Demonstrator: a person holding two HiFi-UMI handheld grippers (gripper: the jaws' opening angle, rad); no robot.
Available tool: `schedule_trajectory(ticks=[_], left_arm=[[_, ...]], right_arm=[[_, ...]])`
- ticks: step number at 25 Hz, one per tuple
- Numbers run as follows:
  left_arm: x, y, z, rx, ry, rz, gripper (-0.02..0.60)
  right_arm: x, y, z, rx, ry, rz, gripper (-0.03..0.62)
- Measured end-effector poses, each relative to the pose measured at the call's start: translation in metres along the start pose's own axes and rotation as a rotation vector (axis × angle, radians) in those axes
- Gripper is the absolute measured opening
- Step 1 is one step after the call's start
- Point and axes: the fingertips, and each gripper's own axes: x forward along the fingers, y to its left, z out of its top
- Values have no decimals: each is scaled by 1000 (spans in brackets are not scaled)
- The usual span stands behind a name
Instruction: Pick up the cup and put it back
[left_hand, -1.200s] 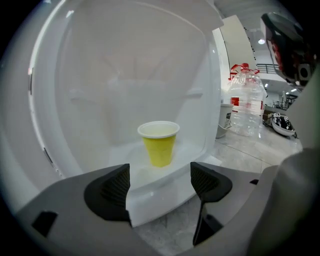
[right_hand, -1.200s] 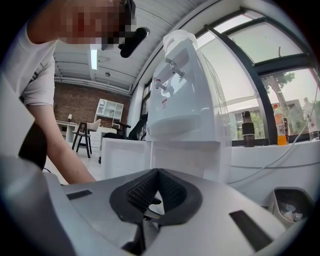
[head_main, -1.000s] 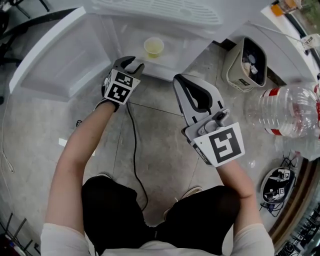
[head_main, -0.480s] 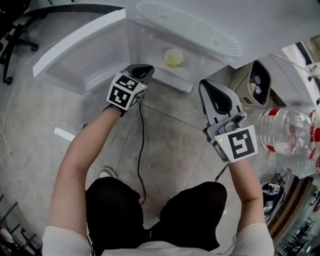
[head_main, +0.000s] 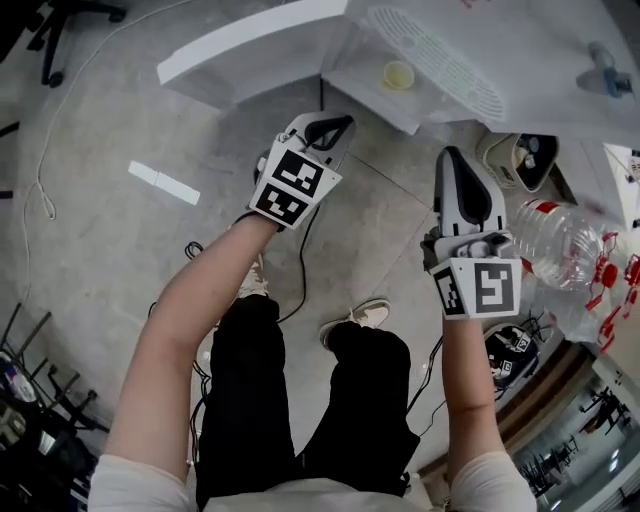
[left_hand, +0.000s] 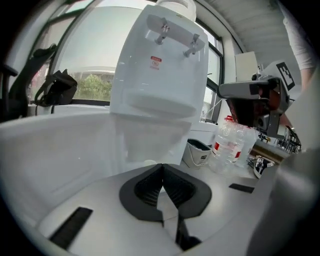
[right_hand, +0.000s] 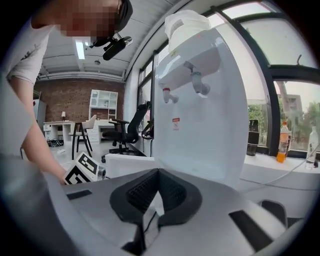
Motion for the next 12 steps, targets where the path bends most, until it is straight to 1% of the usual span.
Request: schedule_trajectory(ticks=[2,4,8,12], left_arm=[[-25,-6,7,13,25,10,23],[-47,-11,15,6,41,31,23],[-85,-29,43,1,59,63,23],[-127,-47,85,-10,72,99,23]], right_arm=[[-12,19,16,16,26,27,20],[-25,30,31,39,53,43,20],[-55,36,66,75,99,45,20],[-88,35,115,103,101,51,20]])
